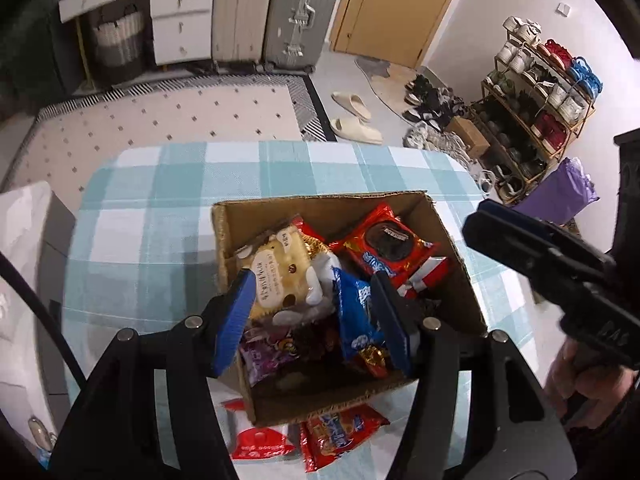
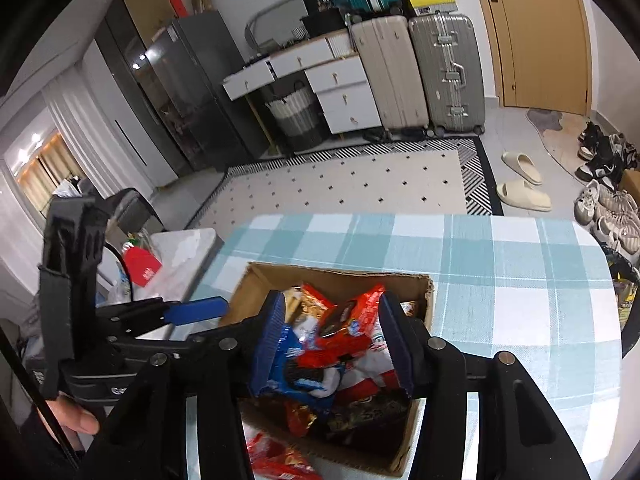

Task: Organize snacks
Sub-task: 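Withdraw both tools from the box toward the last two bags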

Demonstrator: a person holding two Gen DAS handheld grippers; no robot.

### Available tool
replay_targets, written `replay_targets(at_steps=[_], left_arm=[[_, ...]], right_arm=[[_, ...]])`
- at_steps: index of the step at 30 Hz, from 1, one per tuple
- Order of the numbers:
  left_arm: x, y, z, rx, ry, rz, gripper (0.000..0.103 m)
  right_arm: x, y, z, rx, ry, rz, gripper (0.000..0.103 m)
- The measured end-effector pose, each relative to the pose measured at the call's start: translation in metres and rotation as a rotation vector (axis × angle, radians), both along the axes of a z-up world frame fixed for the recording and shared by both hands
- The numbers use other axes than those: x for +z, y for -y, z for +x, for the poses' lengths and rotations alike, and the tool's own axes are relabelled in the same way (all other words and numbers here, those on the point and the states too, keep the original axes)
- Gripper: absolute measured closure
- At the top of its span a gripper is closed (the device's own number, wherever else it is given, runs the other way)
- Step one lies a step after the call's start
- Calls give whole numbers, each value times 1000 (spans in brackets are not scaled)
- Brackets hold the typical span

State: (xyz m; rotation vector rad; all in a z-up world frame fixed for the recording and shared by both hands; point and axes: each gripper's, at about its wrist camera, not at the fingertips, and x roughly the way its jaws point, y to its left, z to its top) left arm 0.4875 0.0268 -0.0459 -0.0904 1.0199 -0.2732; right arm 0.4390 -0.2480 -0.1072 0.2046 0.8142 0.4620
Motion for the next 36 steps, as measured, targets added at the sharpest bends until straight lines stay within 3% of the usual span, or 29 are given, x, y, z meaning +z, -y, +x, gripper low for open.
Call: replay_targets(at_steps=[6, 11, 13, 19, 21, 23, 30, 34, 36], left_arm=[[27, 1, -43, 18, 110, 69, 45], [47, -3, -88, 35, 210, 85, 30], [54, -4, -106, 52, 253, 100, 24], [69, -5, -148, 73, 320, 129, 23], [75, -6, -160, 76, 345, 131, 23], [80, -9, -173, 87, 374, 124, 21], [83, -22, -206, 109, 434, 80, 16], [73, -35, -218, 129, 421, 34, 11], [68, -40, -223, 138, 426, 17, 2]], right_arm=[[22, -4, -36, 25, 79, -13, 53], [34, -2, -64, 30, 127, 3, 49], [38, -1, -76, 35, 150, 20, 45], [52, -3, -119, 36, 246, 59, 31], [57, -3, -137, 26, 293, 67, 21], [62, -3, -155, 12, 346, 67, 12], [68, -2, -207, 15, 445, 90, 2], [60, -4, -230, 61, 495, 102, 1], [52, -5, -238, 68, 515, 89, 1]])
